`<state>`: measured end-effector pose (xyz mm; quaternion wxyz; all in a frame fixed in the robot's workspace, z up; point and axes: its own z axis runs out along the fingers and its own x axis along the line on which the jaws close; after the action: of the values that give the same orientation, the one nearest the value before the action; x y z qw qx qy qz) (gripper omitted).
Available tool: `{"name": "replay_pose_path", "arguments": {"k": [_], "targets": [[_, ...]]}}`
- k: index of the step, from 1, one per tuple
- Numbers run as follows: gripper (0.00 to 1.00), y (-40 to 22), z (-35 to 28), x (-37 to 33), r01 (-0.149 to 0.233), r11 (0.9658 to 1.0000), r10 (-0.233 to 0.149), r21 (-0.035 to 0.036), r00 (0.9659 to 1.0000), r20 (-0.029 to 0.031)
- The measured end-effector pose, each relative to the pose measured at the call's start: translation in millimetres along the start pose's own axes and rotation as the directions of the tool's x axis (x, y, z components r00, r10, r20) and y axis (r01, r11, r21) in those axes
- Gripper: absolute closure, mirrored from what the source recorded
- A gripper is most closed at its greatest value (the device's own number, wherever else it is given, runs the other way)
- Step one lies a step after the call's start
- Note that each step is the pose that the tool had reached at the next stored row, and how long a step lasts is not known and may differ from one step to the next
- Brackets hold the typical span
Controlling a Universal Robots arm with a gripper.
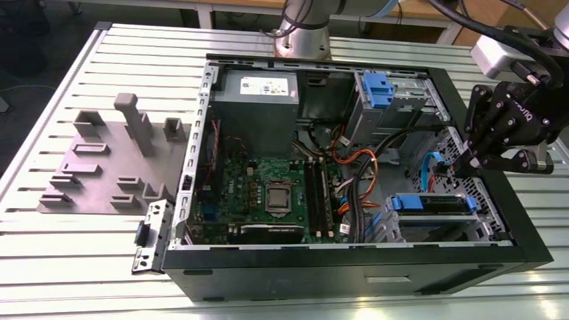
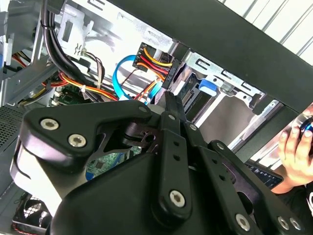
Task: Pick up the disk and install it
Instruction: 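Insert the first disk wire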
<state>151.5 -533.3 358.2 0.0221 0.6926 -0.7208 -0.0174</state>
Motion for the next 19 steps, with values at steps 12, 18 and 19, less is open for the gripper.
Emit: {"name": "replay_pose_path", "arguments": {"k": [12,18,19], "targets": [[0.83,0.0,0.1,0.0,0.000,1.0000,0.000,0.0000,1.0000,0.0000],[0.76,-1.6,1.7,-0.3,0.019,0.9998,-0.019,-0.0012,0.9998,-0.0017],[0.76,-2.0,2.3,-0.5,0.021,0.9998,-0.021,-0.0014,0.9998,-0.0028]]}}
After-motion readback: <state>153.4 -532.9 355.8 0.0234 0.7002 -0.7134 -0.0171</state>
